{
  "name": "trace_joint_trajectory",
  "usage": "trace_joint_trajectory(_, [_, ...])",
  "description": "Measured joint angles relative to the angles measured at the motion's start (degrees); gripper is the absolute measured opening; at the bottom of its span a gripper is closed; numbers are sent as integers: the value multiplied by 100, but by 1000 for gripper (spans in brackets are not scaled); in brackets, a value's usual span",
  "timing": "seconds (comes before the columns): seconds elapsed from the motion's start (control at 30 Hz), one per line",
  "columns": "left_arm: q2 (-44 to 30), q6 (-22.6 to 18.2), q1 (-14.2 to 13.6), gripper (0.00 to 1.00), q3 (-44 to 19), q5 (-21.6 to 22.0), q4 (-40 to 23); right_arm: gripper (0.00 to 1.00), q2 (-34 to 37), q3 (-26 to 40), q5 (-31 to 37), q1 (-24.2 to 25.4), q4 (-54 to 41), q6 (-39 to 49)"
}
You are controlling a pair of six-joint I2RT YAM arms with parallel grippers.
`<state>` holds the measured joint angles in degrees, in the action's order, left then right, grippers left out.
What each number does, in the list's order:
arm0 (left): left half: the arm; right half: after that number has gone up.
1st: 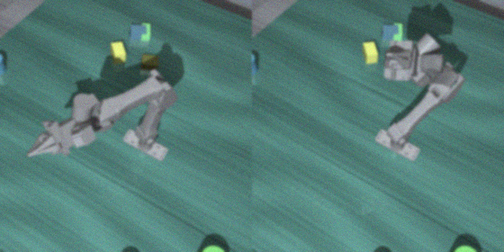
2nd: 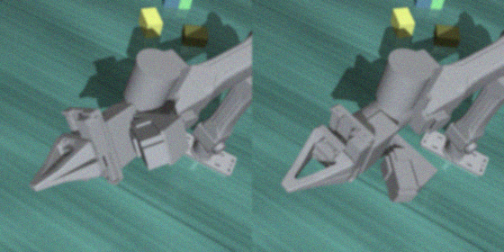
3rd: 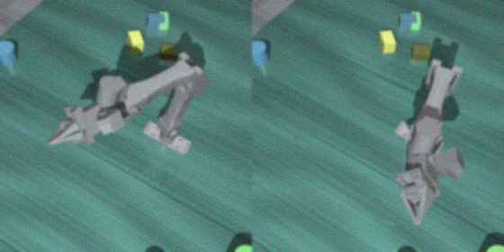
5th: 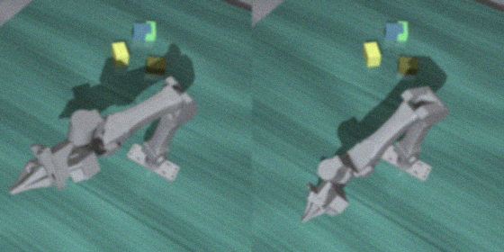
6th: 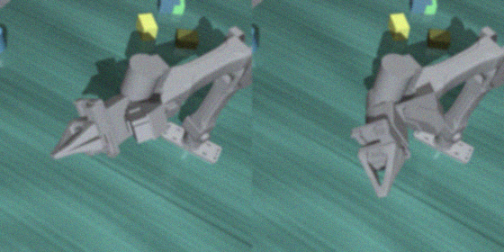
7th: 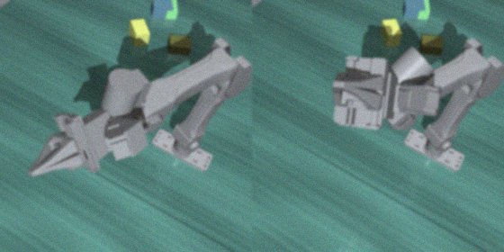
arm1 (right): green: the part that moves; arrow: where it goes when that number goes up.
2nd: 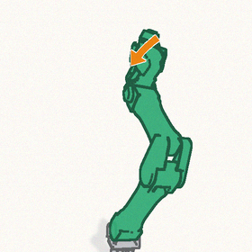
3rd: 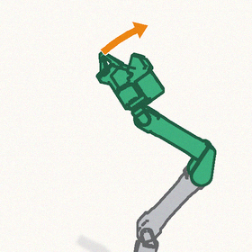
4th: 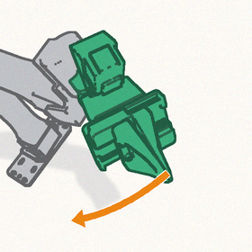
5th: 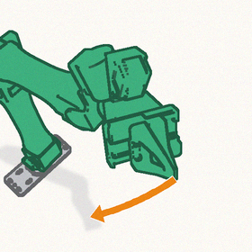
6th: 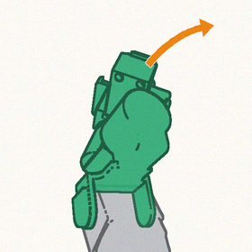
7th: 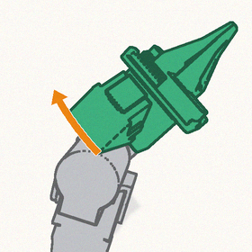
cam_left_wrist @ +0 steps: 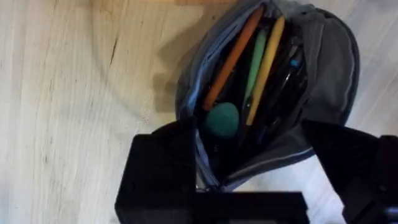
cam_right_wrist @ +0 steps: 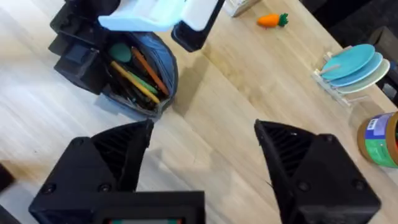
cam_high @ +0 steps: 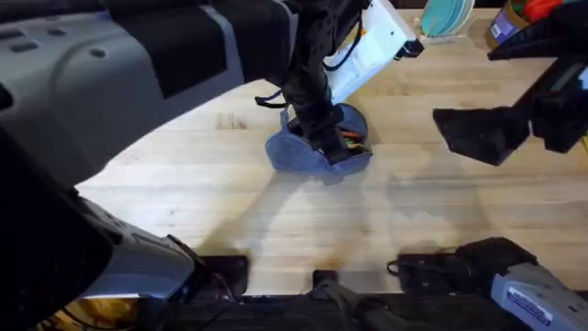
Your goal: Unzip the bag, pick up the pens from the table one at a time and place them inside, then zip the bag closed.
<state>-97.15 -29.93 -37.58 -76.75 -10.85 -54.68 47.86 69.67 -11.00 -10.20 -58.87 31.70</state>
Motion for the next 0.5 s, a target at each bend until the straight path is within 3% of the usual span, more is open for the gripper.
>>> trace_joint_trajectory(0.27, [469, -68, 73, 993, 0, -24, -145, 997, 0, 0, -240, 0, -83, 0])
trace_joint_trajectory(0.5, [1757, -554, 659, 993, 0, -225, -823, 997, 0, 0, -691, 4, -155, -1])
